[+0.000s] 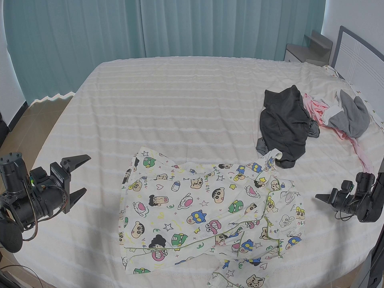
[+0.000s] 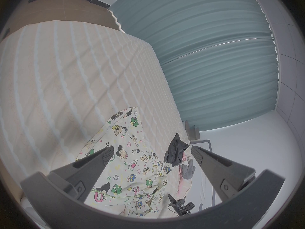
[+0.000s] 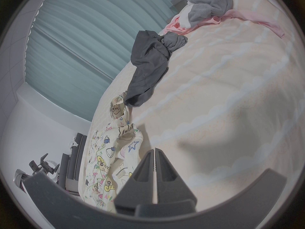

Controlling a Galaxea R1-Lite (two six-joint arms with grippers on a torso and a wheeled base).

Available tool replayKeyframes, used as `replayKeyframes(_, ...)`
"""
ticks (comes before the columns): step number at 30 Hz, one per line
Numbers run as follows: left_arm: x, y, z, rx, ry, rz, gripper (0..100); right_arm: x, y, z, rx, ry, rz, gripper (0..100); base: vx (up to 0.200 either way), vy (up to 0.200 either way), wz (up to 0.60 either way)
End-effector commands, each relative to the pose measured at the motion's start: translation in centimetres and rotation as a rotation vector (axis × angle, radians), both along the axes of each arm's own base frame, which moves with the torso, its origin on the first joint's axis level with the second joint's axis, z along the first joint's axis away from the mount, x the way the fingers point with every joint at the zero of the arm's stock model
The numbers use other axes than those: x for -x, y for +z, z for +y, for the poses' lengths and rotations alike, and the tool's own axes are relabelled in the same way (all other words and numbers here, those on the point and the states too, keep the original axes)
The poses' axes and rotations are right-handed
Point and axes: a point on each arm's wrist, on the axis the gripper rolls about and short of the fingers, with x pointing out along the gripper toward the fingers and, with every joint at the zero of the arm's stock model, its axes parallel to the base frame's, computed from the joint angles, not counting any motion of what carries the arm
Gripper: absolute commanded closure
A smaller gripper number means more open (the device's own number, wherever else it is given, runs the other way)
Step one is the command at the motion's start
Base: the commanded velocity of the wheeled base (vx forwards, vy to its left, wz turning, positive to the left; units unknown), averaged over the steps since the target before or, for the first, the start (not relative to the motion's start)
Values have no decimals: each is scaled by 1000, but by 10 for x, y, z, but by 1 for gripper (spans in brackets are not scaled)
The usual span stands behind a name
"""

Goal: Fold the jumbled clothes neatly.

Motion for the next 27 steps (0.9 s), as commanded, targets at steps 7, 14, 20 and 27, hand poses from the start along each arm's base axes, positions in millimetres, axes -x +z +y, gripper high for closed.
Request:
replayKeyframes(7,-1,-2,0,0,-2,9,0,7,-4,28,17,103,24,0,0,0,0)
replayKeyframes(14,-2,-3,-1,0,-3,15,0,7,-9,44,22,171,18,0,0,0,0)
replayKeyframes(20,-2,-3,-1,1,-6,15,0,3,-18,58,25,218,28,0,0,0,0)
replayKeyframes(27,-2,-3,-1,0,-8,17,0,-6,-24,66,28,242,26,0,0,0,0)
